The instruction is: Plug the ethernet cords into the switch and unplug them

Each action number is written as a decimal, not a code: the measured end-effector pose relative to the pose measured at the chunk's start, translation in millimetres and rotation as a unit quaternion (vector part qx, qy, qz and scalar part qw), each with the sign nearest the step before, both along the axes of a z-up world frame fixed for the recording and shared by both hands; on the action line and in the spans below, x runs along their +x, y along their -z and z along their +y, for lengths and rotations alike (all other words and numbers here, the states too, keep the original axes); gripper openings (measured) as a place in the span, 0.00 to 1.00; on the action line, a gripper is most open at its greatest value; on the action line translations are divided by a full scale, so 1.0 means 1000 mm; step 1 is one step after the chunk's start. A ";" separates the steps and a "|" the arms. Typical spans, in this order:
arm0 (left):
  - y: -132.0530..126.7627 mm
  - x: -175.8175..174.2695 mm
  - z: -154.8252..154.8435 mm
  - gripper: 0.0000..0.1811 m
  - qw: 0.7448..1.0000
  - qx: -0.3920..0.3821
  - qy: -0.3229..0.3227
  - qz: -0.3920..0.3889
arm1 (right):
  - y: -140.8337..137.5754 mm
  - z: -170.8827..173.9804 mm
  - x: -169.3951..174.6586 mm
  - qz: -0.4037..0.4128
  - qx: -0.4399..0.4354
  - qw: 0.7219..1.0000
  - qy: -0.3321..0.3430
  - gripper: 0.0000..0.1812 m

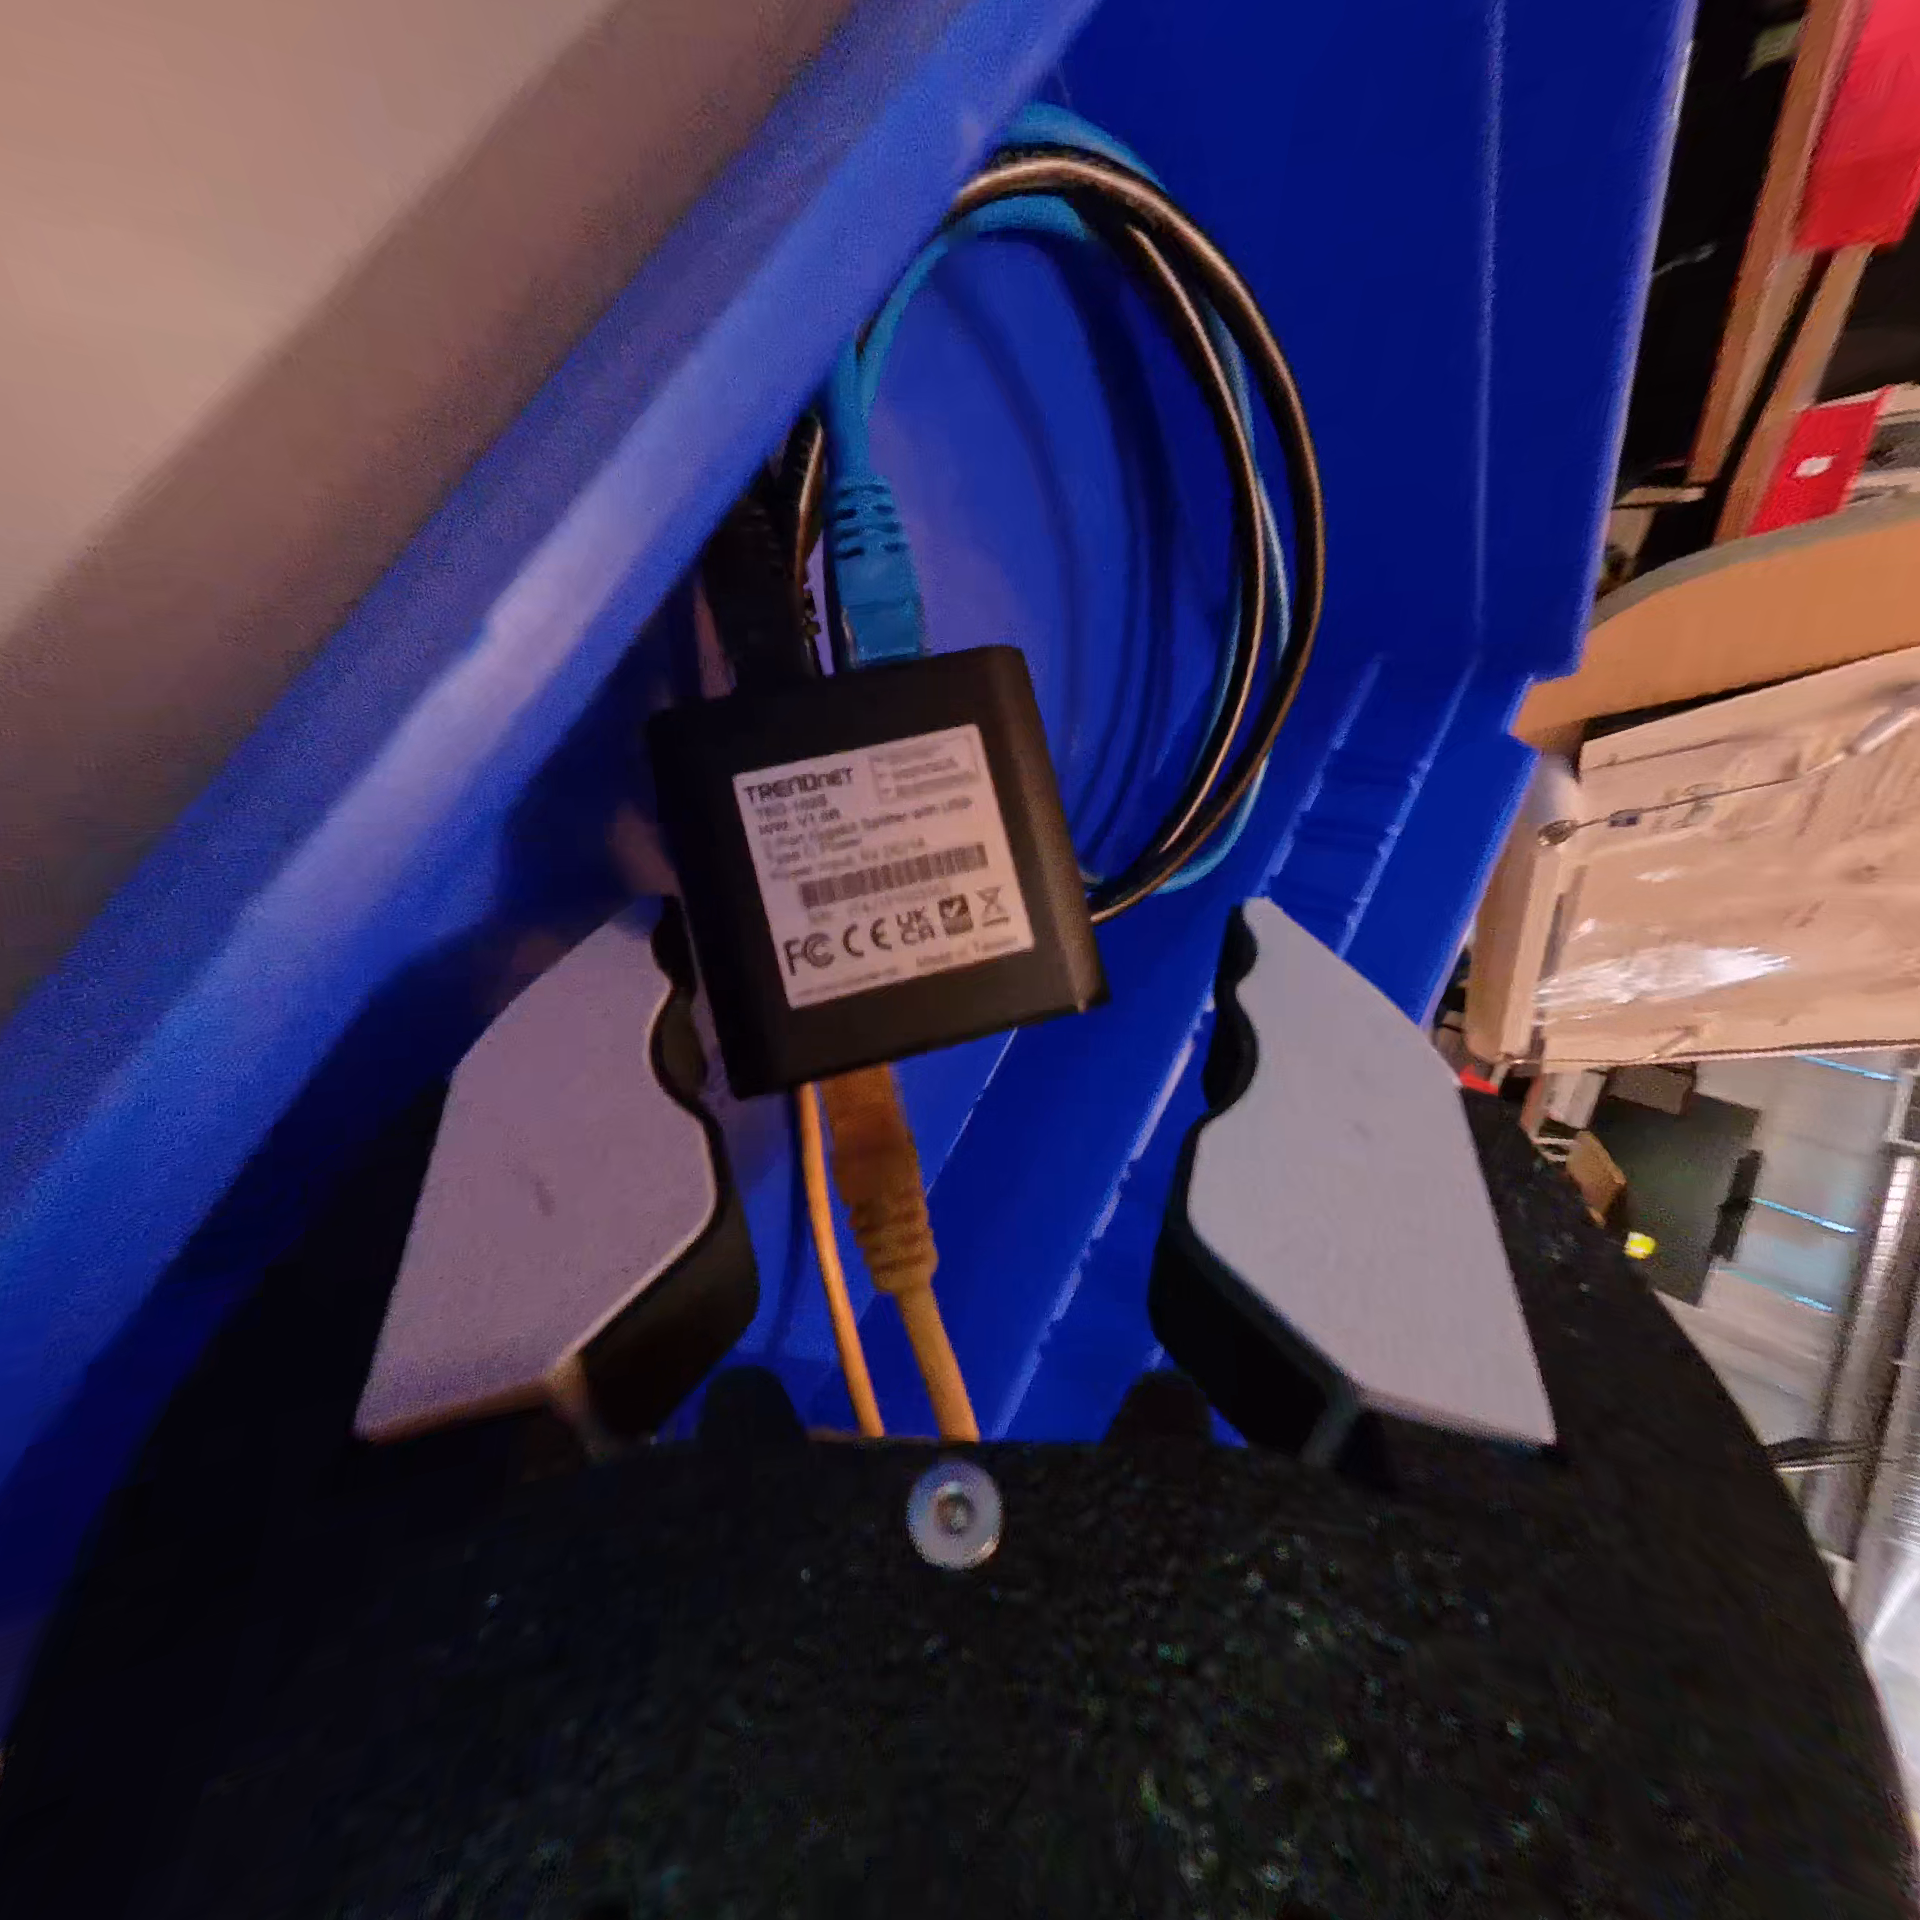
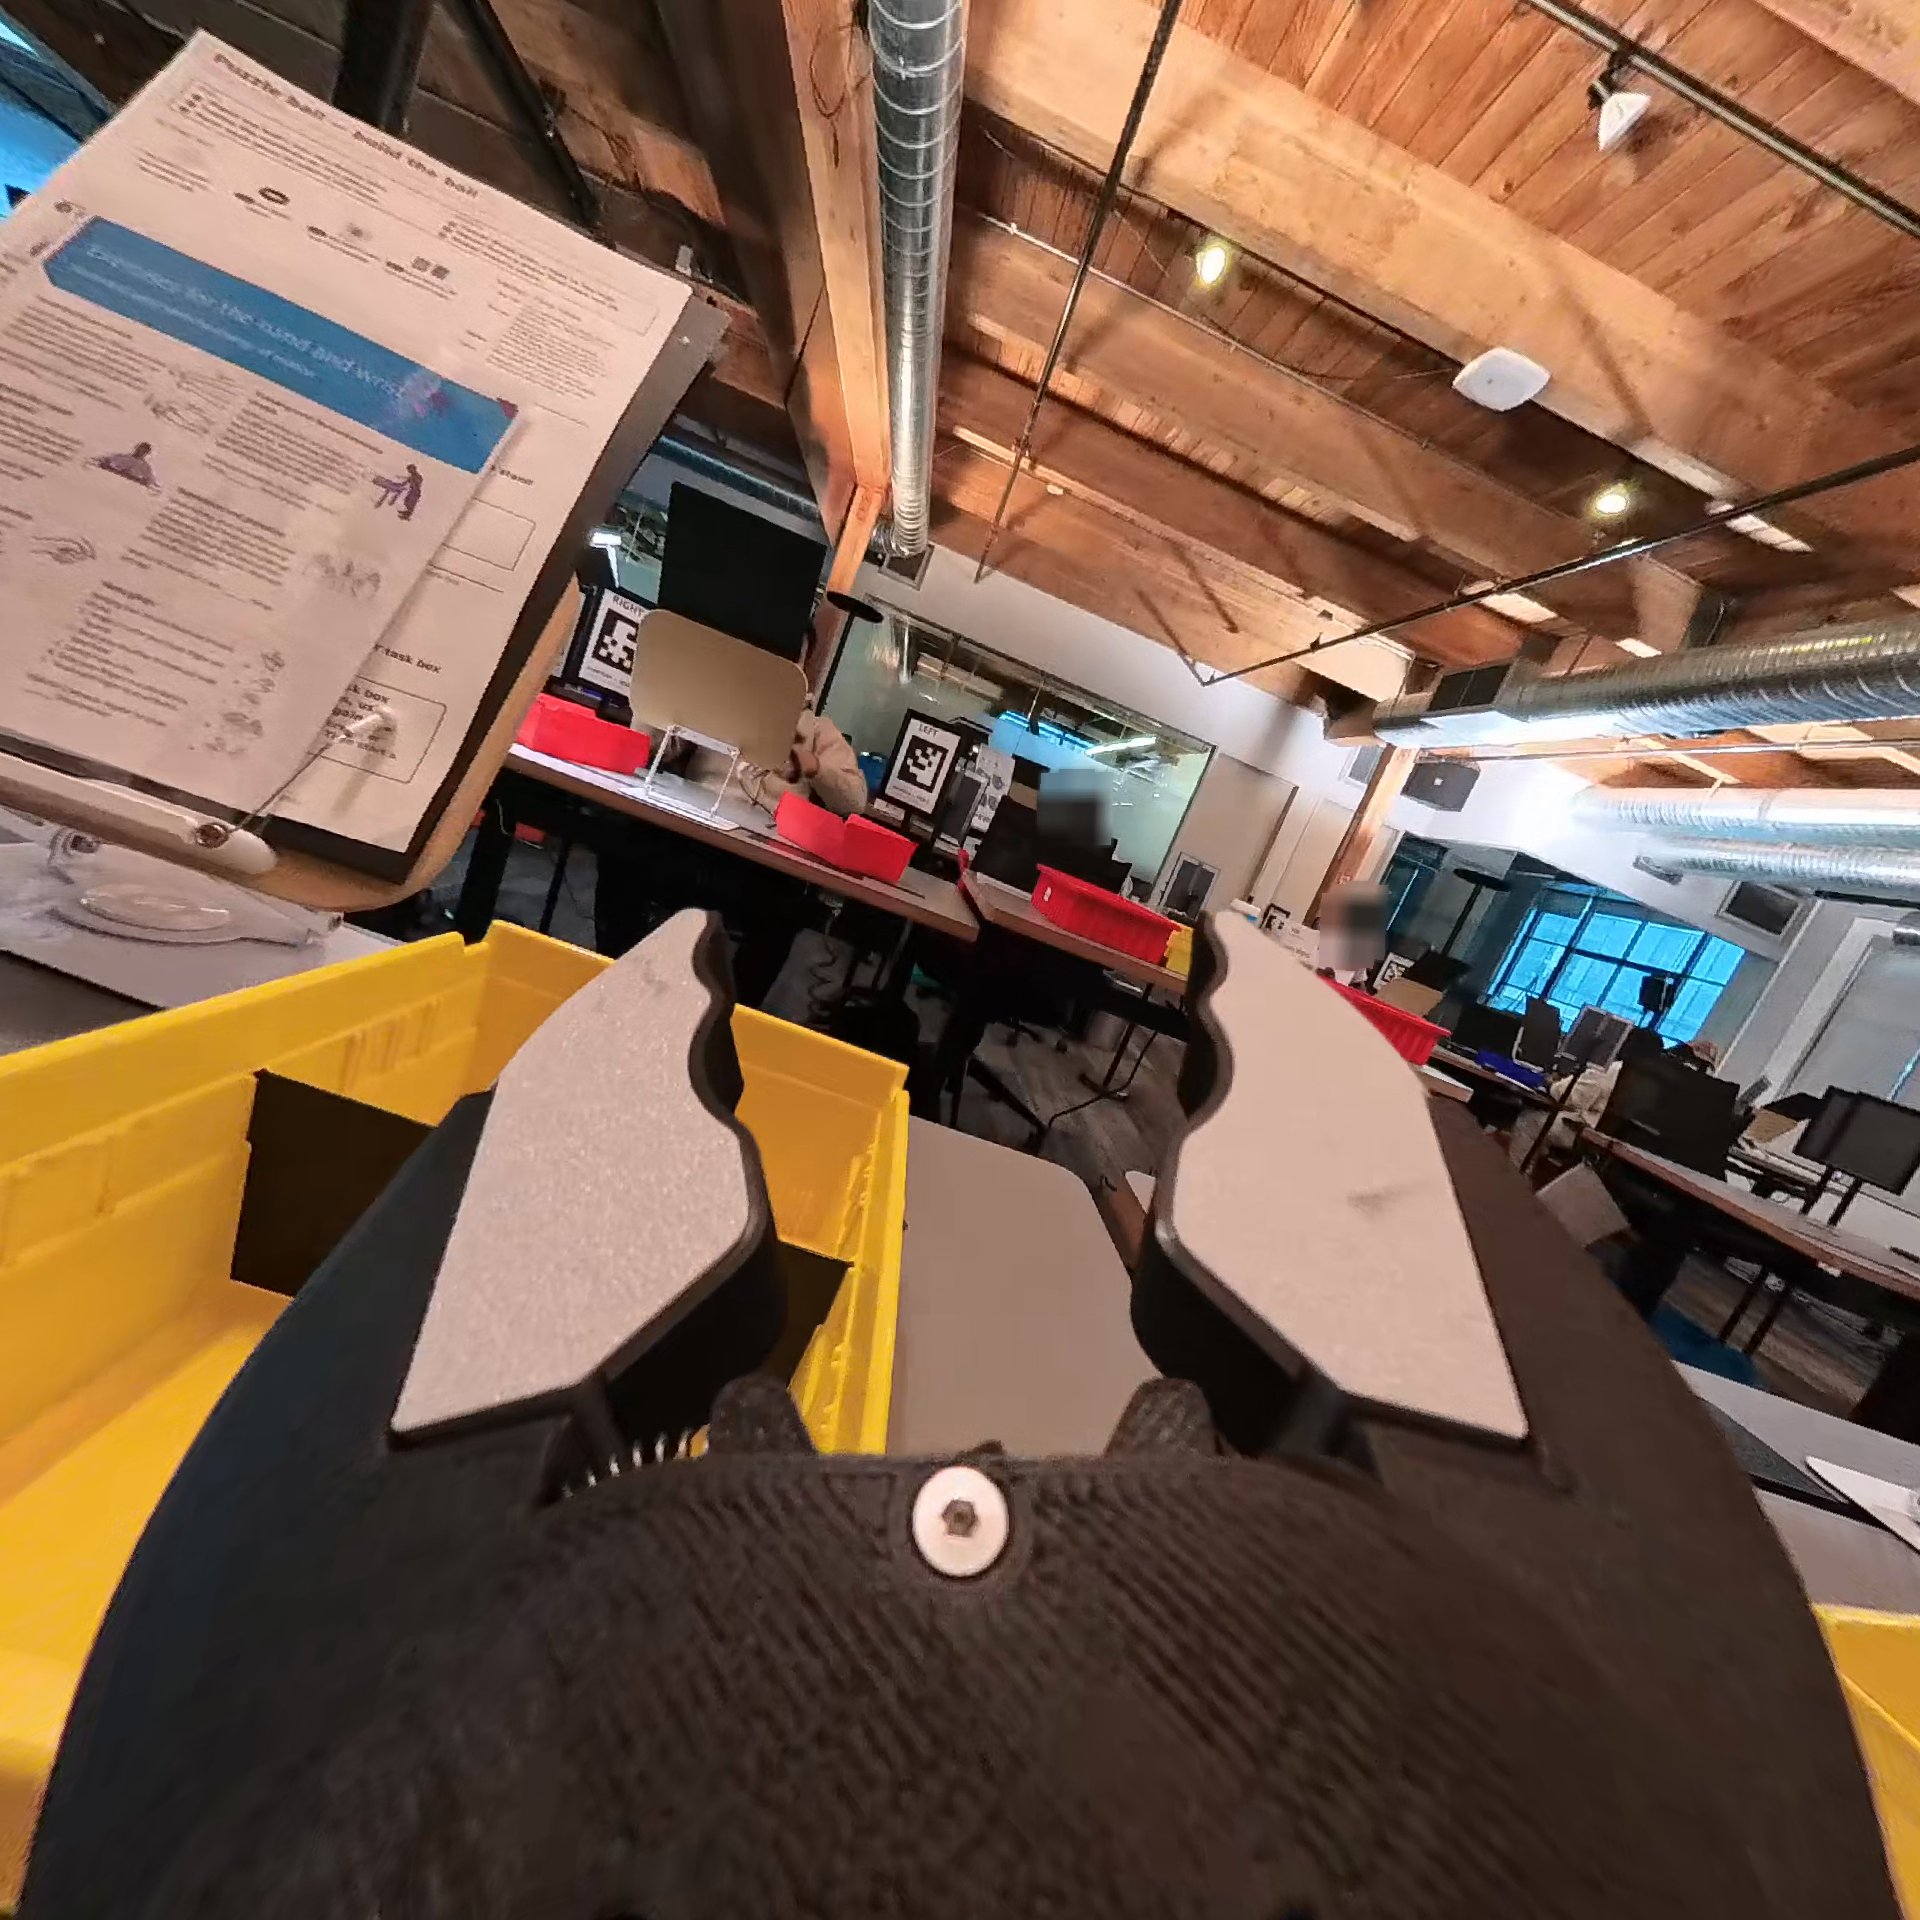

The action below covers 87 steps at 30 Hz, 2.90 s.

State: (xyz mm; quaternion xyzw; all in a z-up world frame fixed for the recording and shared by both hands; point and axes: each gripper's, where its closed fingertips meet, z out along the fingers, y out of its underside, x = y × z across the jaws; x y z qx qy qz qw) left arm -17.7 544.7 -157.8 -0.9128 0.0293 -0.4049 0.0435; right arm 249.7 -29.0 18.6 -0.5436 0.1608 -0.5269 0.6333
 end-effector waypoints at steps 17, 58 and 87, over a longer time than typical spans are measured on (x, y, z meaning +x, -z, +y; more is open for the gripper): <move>-0.011 -0.003 0.000 0.41 0.972 0.179 0.133 0.072 | -0.029 0.021 -0.031 -0.046 -0.005 0.998 -0.042 0.36; -0.065 -0.023 -0.347 0.40 0.500 0.627 0.572 -0.172 | 0.083 0.206 -0.297 0.543 0.088 0.676 -0.490 0.33; -0.106 -0.068 -0.376 0.44 0.490 0.613 0.522 -0.335 | 0.055 0.176 -0.311 0.573 0.383 0.558 -0.462 0.08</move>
